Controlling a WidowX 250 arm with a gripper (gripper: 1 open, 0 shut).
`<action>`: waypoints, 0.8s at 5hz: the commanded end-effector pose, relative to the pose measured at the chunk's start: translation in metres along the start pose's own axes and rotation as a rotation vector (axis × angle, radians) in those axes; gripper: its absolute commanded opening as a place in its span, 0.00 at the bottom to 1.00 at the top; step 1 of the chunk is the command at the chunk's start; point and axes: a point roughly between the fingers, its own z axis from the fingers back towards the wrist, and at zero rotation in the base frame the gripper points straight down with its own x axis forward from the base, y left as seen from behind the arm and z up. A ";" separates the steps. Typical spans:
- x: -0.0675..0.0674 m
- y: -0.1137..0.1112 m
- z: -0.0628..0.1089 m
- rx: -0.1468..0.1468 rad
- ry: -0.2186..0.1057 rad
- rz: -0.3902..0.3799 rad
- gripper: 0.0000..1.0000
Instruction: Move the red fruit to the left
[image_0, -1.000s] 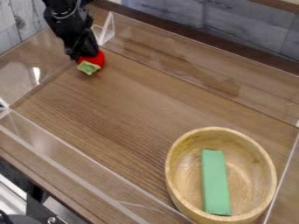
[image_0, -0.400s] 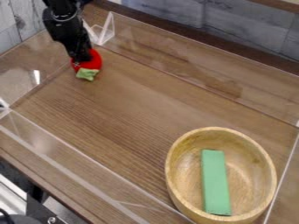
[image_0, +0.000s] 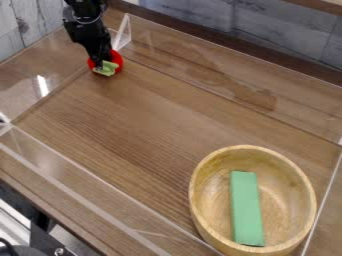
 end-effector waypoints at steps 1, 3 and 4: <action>-0.007 0.009 -0.003 0.011 -0.003 -0.009 1.00; -0.011 0.009 0.001 0.026 -0.032 0.036 1.00; -0.014 0.003 0.006 0.032 -0.053 0.082 1.00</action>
